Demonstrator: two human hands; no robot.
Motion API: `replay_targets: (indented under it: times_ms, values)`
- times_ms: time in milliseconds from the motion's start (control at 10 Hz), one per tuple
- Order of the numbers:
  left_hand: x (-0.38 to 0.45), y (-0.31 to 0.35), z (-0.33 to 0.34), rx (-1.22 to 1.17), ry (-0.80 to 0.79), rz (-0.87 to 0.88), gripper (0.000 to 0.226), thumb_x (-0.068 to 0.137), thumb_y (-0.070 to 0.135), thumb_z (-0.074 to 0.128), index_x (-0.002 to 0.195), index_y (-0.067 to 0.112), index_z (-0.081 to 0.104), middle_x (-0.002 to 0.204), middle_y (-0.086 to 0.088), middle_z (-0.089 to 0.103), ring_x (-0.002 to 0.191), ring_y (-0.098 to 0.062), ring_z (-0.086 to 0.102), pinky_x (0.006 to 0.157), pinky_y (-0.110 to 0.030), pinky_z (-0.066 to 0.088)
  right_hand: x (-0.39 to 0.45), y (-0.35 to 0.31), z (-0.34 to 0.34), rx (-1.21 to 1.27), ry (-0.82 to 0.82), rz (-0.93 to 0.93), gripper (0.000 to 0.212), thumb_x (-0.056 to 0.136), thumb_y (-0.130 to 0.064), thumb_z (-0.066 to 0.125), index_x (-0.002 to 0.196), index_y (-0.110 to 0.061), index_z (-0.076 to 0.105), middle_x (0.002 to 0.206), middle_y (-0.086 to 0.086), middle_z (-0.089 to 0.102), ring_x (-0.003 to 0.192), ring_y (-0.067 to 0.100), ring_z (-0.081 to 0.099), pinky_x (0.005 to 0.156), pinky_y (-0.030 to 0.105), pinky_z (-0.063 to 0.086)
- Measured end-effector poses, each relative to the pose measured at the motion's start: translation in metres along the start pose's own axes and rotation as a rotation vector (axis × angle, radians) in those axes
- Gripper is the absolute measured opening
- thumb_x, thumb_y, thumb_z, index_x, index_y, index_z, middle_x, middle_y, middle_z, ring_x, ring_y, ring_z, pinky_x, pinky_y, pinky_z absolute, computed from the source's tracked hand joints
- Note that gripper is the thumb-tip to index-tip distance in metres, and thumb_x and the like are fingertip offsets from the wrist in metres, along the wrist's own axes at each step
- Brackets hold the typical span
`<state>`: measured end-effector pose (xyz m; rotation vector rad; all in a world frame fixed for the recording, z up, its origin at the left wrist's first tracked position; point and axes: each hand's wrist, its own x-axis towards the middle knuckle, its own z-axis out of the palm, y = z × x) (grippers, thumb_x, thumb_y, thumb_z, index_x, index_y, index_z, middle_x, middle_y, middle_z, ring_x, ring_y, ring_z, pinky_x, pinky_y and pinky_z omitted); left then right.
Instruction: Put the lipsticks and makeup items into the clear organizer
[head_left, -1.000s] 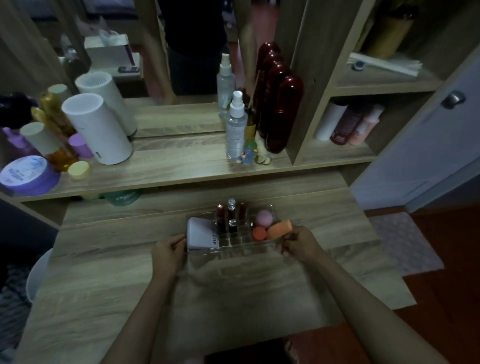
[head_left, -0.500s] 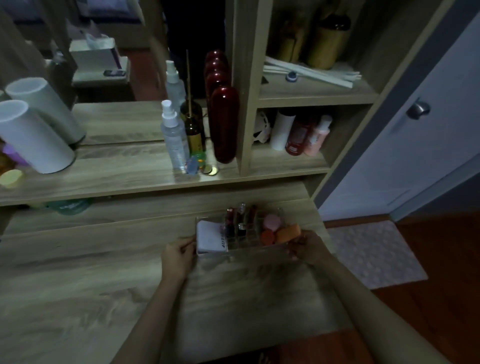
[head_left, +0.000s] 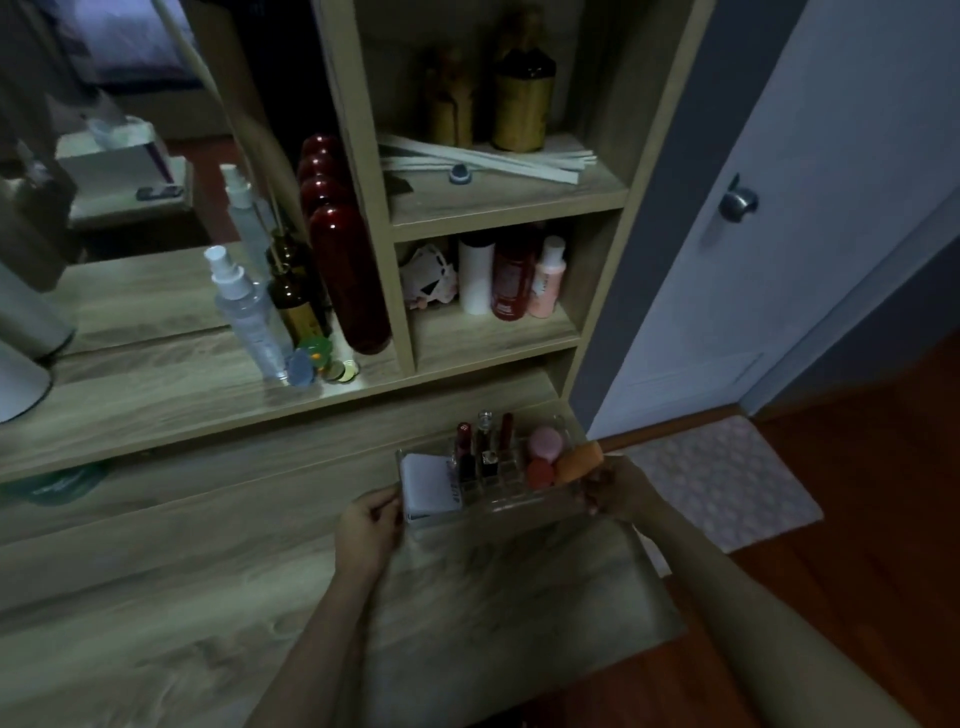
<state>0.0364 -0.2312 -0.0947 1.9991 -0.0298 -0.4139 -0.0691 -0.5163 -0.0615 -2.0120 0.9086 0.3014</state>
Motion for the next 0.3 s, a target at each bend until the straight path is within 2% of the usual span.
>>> replay_targets:
  times_ms: [100, 200, 300]
  values:
    - [-0.003, -0.001, 0.000, -0.035, -0.018, -0.043, 0.027, 0.091, 0.008, 0.049, 0.111, 0.013, 0.067, 0.107, -0.014, 0.072, 0.093, -0.027, 0.067, 0.088, -0.054, 0.054, -0.006, 0.005, -0.003, -0.039, -0.052, -0.082, 0.016, 0.093, 0.003, 0.047, 0.084, -0.003, 0.058, 0.076, 0.013, 0.056, 0.057, 0.020, 0.059, 0.050, 0.023, 0.049]
    - [-0.002, 0.006, 0.002, -0.091, 0.039, -0.078, 0.026, 0.093, 0.015, 0.047, 0.110, 0.015, 0.067, 0.103, -0.018, 0.072, 0.090, -0.032, 0.067, 0.085, -0.057, 0.054, -0.017, 0.014, -0.016, -0.027, 0.022, -0.104, 0.026, 0.090, 0.003, 0.052, 0.116, 0.002, 0.058, 0.093, 0.016, 0.061, 0.074, 0.017, 0.058, 0.059, 0.013, 0.046]
    - [-0.001, 0.023, -0.005, -0.050, 0.250, -0.005, 0.026, 0.092, 0.017, 0.048, 0.112, 0.009, 0.064, 0.106, -0.025, 0.067, 0.096, -0.039, 0.064, 0.088, -0.058, 0.051, -0.035, 0.022, -0.029, 0.039, 0.096, -0.075, 0.033, 0.090, 0.001, 0.050, 0.123, -0.004, 0.057, 0.100, 0.017, 0.068, 0.064, 0.003, 0.055, 0.051, 0.008, 0.044]
